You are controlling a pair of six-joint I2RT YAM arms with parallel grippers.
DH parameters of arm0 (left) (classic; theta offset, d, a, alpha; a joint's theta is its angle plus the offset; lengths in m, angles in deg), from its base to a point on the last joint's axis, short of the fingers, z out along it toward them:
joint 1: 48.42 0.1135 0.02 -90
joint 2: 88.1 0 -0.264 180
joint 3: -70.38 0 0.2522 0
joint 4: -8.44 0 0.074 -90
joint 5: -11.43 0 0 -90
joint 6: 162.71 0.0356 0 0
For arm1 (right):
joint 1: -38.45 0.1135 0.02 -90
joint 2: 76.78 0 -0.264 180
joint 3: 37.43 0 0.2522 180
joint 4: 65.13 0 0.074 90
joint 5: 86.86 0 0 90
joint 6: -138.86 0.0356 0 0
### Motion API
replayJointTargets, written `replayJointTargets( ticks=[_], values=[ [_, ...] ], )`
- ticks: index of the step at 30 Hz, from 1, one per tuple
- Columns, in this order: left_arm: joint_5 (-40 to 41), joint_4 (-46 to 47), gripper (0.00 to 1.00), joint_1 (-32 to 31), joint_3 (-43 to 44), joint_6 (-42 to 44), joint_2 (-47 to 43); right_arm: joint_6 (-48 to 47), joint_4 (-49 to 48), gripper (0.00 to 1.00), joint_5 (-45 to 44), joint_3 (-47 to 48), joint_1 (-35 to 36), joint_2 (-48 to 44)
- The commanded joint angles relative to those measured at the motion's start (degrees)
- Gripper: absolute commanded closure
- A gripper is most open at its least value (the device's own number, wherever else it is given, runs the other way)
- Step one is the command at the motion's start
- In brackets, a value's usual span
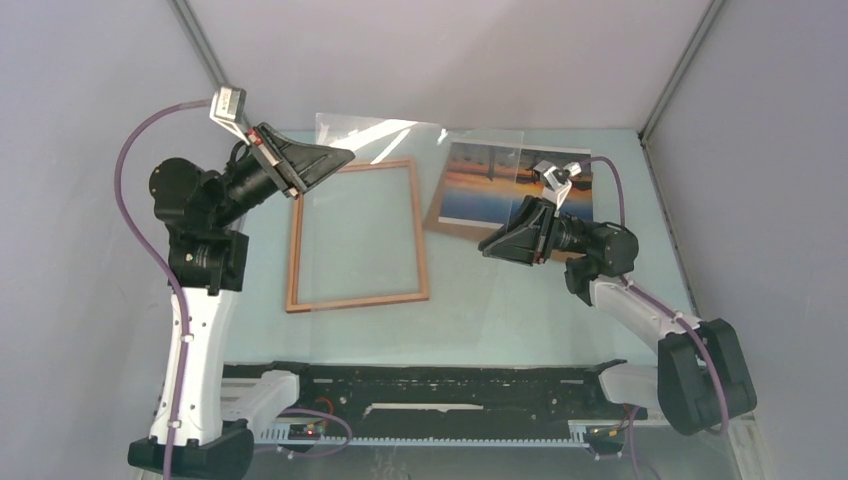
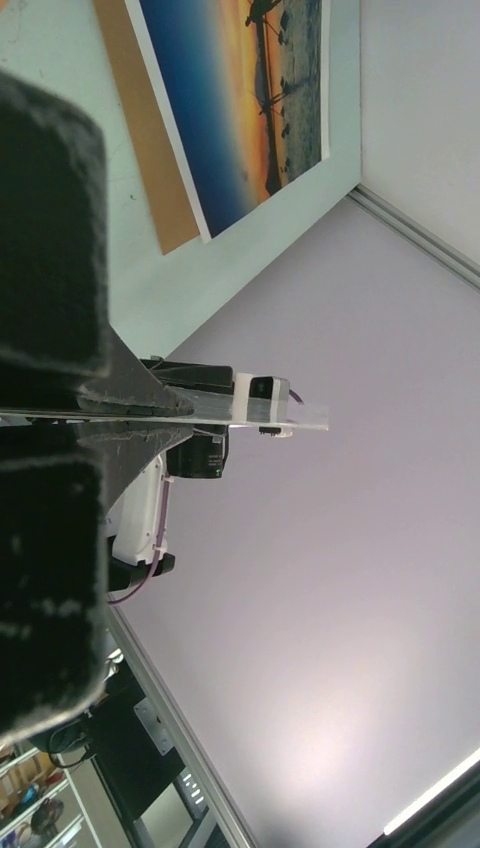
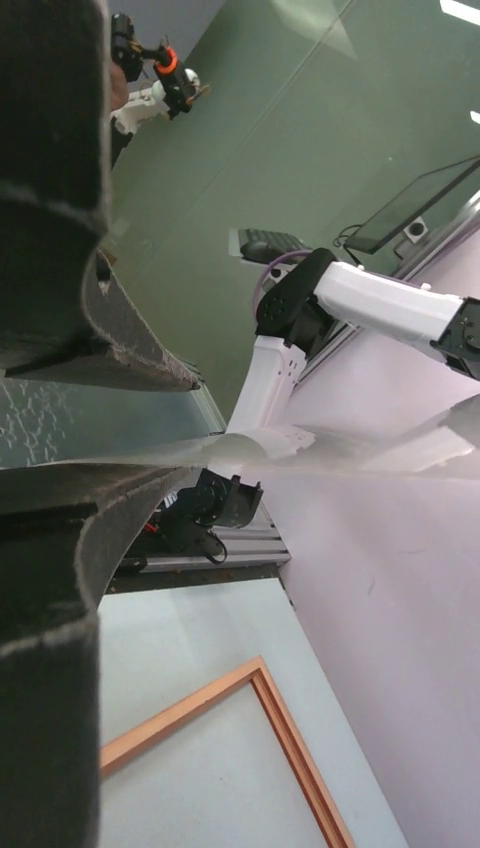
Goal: Put the photo into the frame
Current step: Place the photo frame item in the photo frame.
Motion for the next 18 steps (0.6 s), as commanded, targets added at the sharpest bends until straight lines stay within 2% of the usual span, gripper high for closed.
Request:
replayJointTargets(
  ticks=[1, 6, 7, 9, 11, 13, 18],
  values=[
    [0.3, 3.3, 1.0, 0.6, 3.6, -1.5, -0.5, 3.5, -2.7, 0.66, 0.8, 0.6, -1.8, -1.1],
    [0.5, 3.8, 1.0, 0.7, 3.0, -2.3, -0.3, 5.6, -2.8, 0.87, -0.9, 0.6, -1.9, -1.3],
    [0.5, 3.8, 0.97, 0.7, 2.7, -2.2, -0.2, 6.2, -2.8, 0.91, -1.5, 0.6, -2.1, -1.5],
    [0.4, 4.0, 0.78, 0.7, 1.9, -2.3, -0.4, 7.8, -2.7, 1.0, -2.8, 0.7, -2.8, -1.8],
    [0.0, 4.6, 0.59, 0.7, 0.7, -2.0, -0.6, 10.6, -2.8, 1.0, -4.3, 0.7, -3.8, -1.5],
    [-0.6, 4.8, 0.47, 0.7, -1.2, -1.6, -1.0, 13.2, -2.7, 1.0, -5.4, 0.8, -4.8, -0.8],
    [-2.6, 5.2, 0.35, 0.7, -7.0, -0.1, -2.5, 15.5, -2.7, 1.0, -6.2, 1.6, -6.8, 1.5]
  ],
)
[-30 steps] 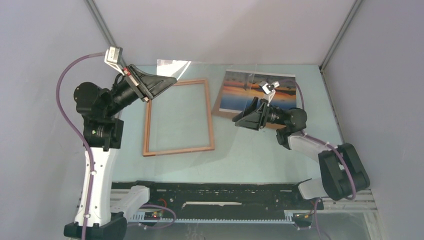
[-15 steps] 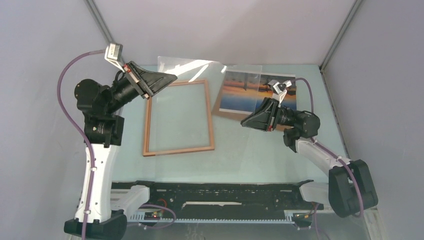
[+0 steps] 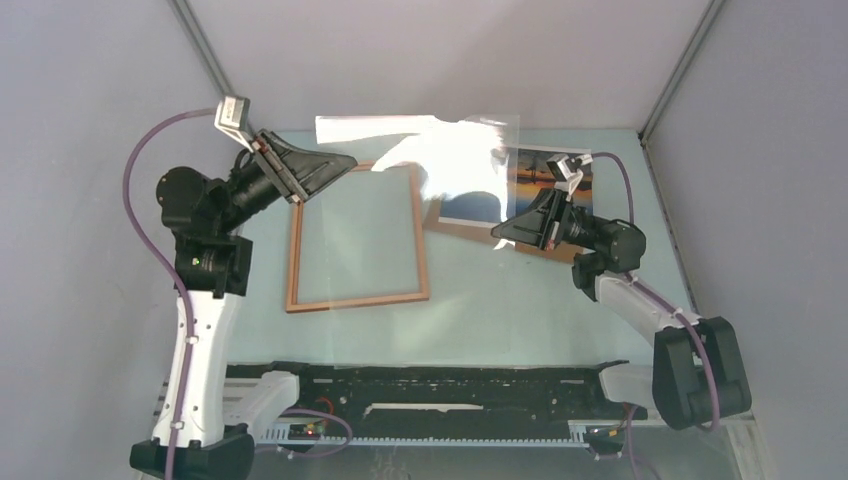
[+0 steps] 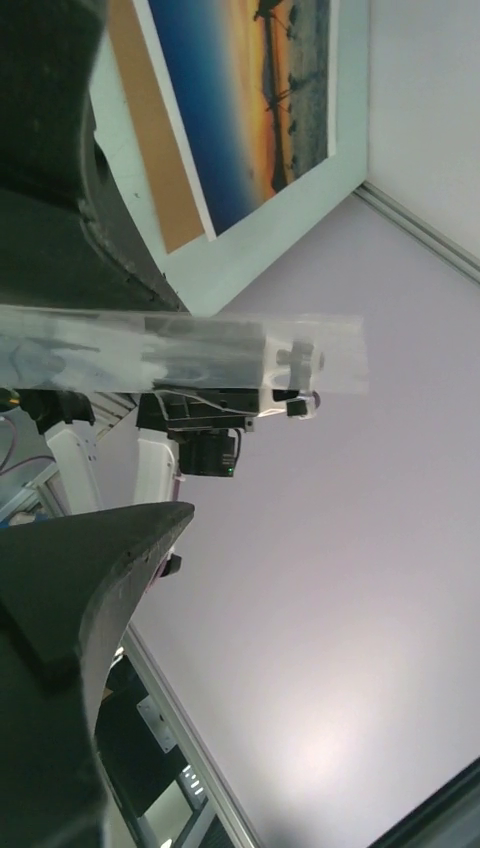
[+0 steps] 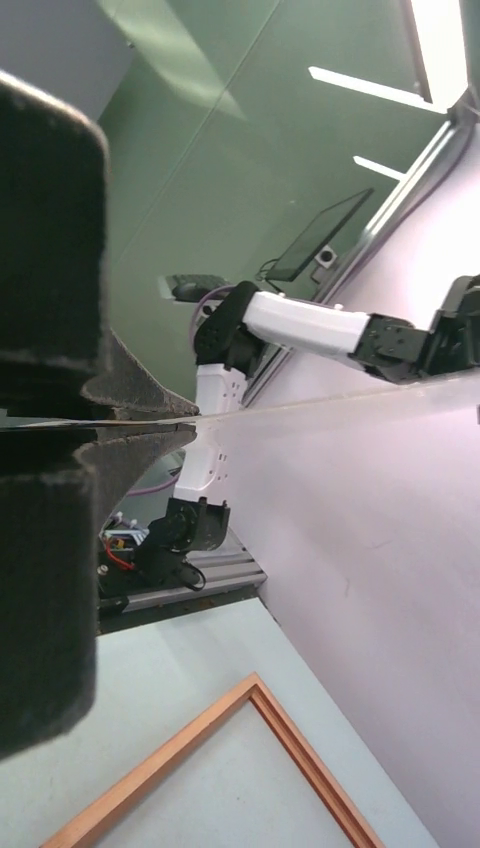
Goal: Put the photo into the frame
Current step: Place the photo frame item in the photo frame.
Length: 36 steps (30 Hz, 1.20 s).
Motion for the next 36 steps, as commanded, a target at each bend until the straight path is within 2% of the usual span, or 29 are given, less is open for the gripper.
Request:
replayJointTargets(
  ticks=[1, 5, 7, 10, 11, 20, 26, 36],
  values=[
    [-2.5, 1.7, 0.33, 0.4, -5.7, 1.7, -2.2, 4.1, -1.9, 1.0, -3.6, 1.8, -1.5, 1.5],
    [-2.8, 1.4, 0.2, 0.4, -11.6, 2.7, -3.9, 4.3, -1.9, 1.0, -4.1, 2.7, -1.4, 2.5],
    [-2.8, 0.8, 0.19, 0.4, -13.4, 3.5, -4.1, 4.5, -1.9, 1.0, -4.1, 2.9, -1.4, 2.9],
    [-2.9, 0.4, 0.03, 0.4, -15.0, 4.2, -3.9, 5.6, -2.0, 1.0, -4.4, 2.9, -1.8, 3.5],
    [-2.8, 0.1, 0.01, 0.5, -15.3, 4.5, -3.8, 5.8, -1.9, 1.0, -4.6, 2.9, -2.0, 3.6],
    [0.6, -0.8, 0.0, 1.1, -20.0, 3.5, -2.8, 8.6, -1.9, 1.0, -9.1, 1.9, -3.4, 6.7],
    [-1.4, 4.6, 0.13, 1.1, -24.1, 1.0, -2.6, 8.4, -2.0, 1.0, -10.8, 1.9, -4.4, 9.6],
    [-0.7, 4.4, 0.57, 1.2, -25.6, 2.6, -2.7, 7.7, -3.2, 1.0, -9.7, 1.9, -4.9, 14.4]
  ],
)
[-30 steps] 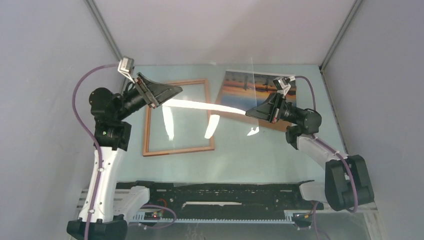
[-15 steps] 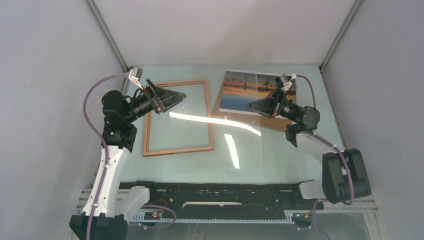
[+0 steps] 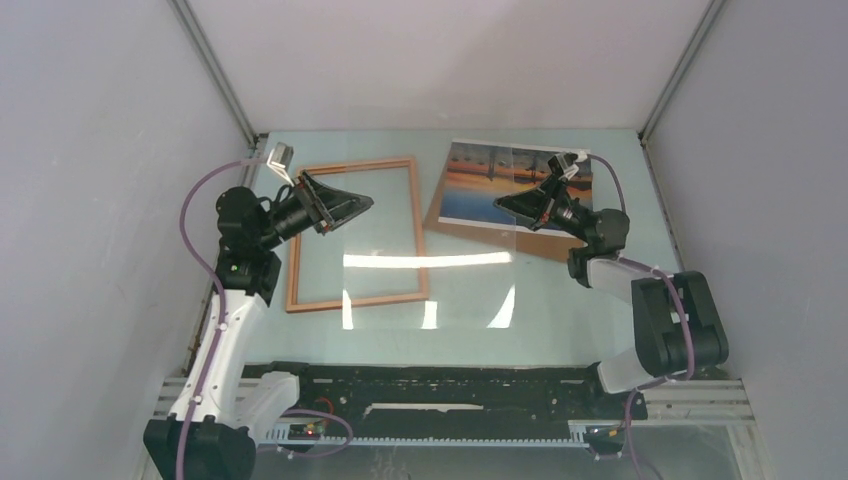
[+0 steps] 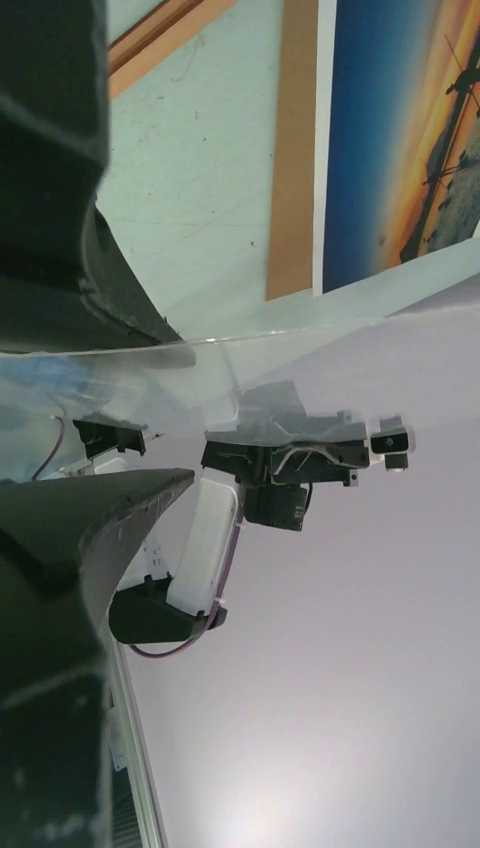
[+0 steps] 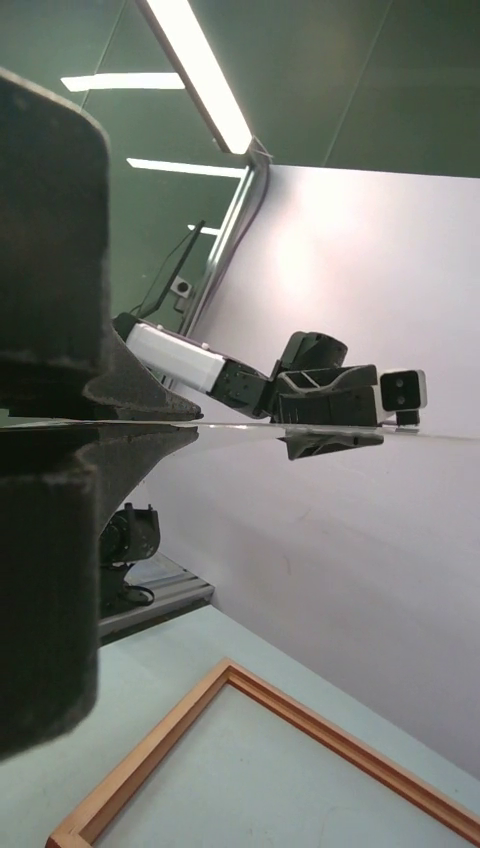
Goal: Put the photo into the frame
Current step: Place the photo frame item in the photo frame.
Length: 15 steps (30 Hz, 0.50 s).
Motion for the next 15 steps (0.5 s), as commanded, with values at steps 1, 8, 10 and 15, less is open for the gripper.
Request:
replayJointTargets(
  ticks=[1, 8, 10, 15],
  values=[
    [0.3, 1.4, 0.59, 0.5, -0.8, 1.4, -0.7, -0.1, -3.2, 1.0, -1.5, 1.1, 0.0, 0.7],
    [6.2, -11.2, 0.7, 0.6, 3.3, 10.2, -0.8, -1.8, -3.2, 1.0, -2.4, 1.1, 1.2, 1.7],
    [7.8, -14.7, 0.74, 0.7, 4.3, 12.9, -0.7, -2.2, -3.3, 1.0, -3.0, 1.1, 1.7, 3.2],
    [8.2, -17.5, 0.87, 1.2, 4.7, 14.7, -0.9, -3.5, -3.4, 1.0, -2.9, 1.1, 2.9, 5.1]
  ],
)
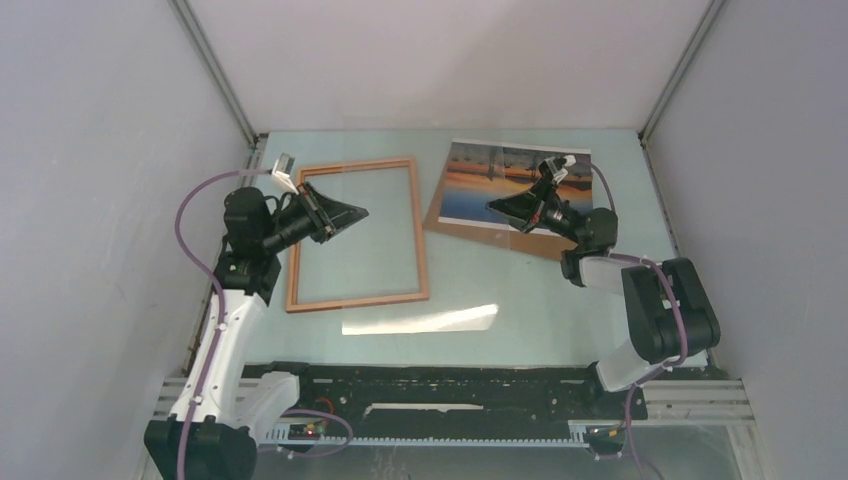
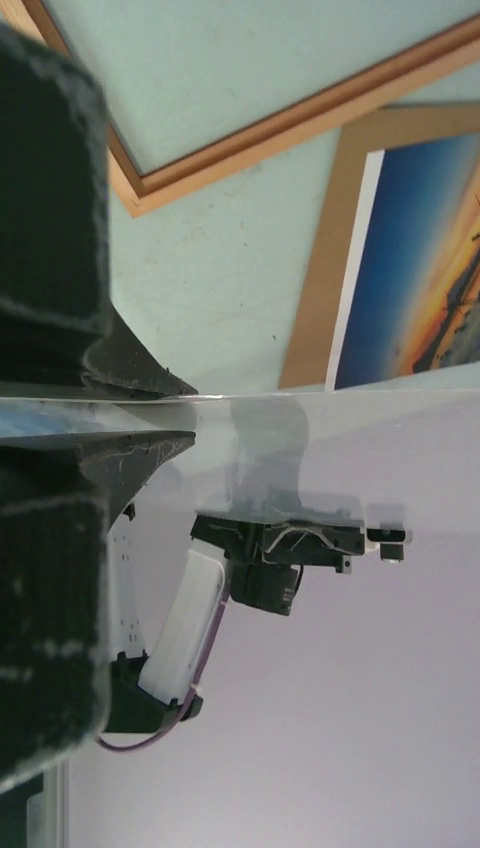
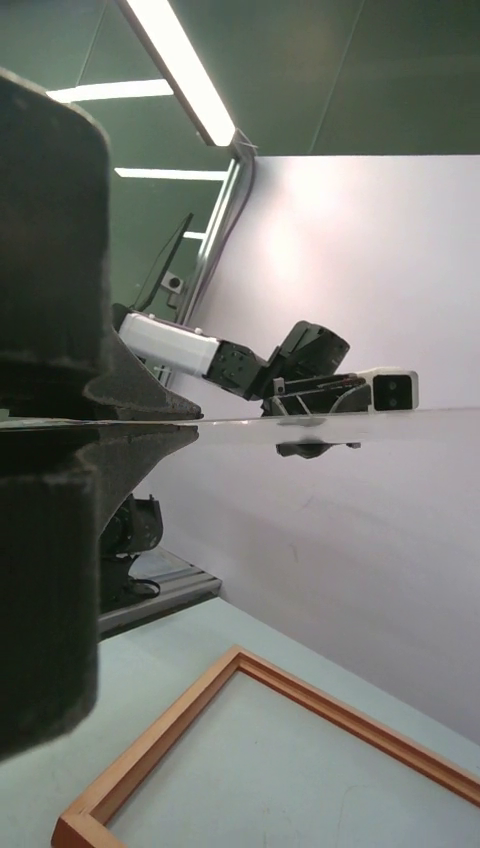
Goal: Put the photo into the frame
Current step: Place the photo frame item in the photo frame.
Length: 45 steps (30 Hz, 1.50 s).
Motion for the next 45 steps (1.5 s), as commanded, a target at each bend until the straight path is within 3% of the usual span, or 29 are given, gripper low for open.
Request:
replayJointTargets(
  ticks=[1, 3, 7, 14, 18, 20, 24, 31, 34, 37, 45],
  values=[
    [1.5, -4.6, 0.9, 0.9, 4.4, 5.0, -0.9, -2.0, -3.1, 1.0, -1.9, 1.1, 1.3, 1.1],
    [1.5, -5.9, 0.99, 1.6, 4.5, 6.0, -0.7, -2.8, -3.2, 1.0, -2.0, 1.1, 1.8, 1.5],
    [-0.1, -8.9, 1.0, 4.5, 5.6, 10.1, 1.3, -3.9, -3.0, 1.0, -2.5, 2.0, 2.5, 3.8],
    [-1.4, -15.7, 1.0, 11.4, 10.1, 17.2, 10.1, -11.7, 2.7, 0.6, -4.2, 7.7, 5.8, 12.7],
    [4.5, -19.0, 1.0, 13.2, 13.9, 21.6, 17.3, -20.2, 17.9, 0.45, -6.1, 11.4, 4.2, 16.4],
    [6.2, -22.1, 1.0, 14.2, 16.7, 23.6, 23.2, -28.1, 32.4, 0.43, -5.4, 16.5, 2.1, 18.0],
    [10.6, -30.0, 1.0, 15.8, 26.5, 30.9, 36.7, -43.2, 48.5, 0.38, -10.5, 21.2, -1.2, 18.4],
    [12.4, -33.5, 1.0, 19.3, 36.5, 35.8, 49.7, -51.4, 53.0, 0.36, -10.8, 21.4, -2.0, 17.3],
    [13.2, -33.3, 1.0, 19.5, 38.1, 36.2, 53.1, -51.7, 51.8, 0.28, -10.5, 21.4, -1.4, 17.1],
    [10.2, -29.7, 1.0, 19.7, 37.4, 34.8, 54.8, -52.1, 51.5, 0.22, -9.7, 22.8, -0.5, 18.4],
    [4.9, -22.1, 1.0, 20.5, 34.0, 33.1, 56.7, -48.7, 46.9, 0.24, -7.0, 23.7, -1.0, 21.2]
  ],
)
